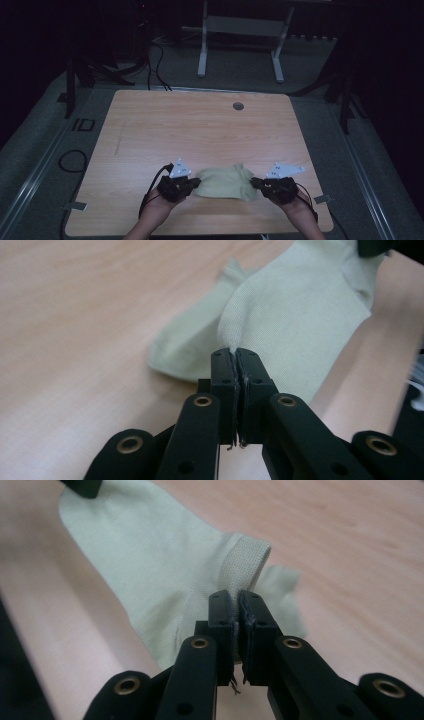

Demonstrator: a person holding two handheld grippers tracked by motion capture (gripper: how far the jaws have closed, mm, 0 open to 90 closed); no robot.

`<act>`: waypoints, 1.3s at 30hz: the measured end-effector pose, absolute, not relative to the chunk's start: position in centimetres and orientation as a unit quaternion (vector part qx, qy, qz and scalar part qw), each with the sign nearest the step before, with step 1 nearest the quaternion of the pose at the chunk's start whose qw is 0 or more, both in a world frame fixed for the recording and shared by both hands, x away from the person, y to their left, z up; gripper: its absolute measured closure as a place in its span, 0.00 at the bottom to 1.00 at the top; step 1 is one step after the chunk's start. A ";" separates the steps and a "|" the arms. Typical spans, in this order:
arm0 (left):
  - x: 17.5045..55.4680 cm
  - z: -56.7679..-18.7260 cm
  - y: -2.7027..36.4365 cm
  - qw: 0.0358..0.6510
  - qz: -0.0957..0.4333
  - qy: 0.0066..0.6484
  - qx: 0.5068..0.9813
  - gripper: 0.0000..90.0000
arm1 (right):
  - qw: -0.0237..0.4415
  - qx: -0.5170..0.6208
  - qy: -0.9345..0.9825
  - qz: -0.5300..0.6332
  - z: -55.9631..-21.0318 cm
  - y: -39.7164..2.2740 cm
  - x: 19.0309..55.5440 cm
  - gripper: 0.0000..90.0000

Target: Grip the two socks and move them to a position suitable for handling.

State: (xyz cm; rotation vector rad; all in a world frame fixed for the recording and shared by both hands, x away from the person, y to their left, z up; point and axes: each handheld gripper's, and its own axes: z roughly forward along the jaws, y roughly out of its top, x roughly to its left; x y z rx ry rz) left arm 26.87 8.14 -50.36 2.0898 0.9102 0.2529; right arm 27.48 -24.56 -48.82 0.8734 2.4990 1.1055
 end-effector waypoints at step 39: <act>32.6 -56.0 6.9 0.367 0.080 0.417 0.828 0.82 | 0.089 0.366 0.870 0.318 -54.8 -23.8 36.0 0.85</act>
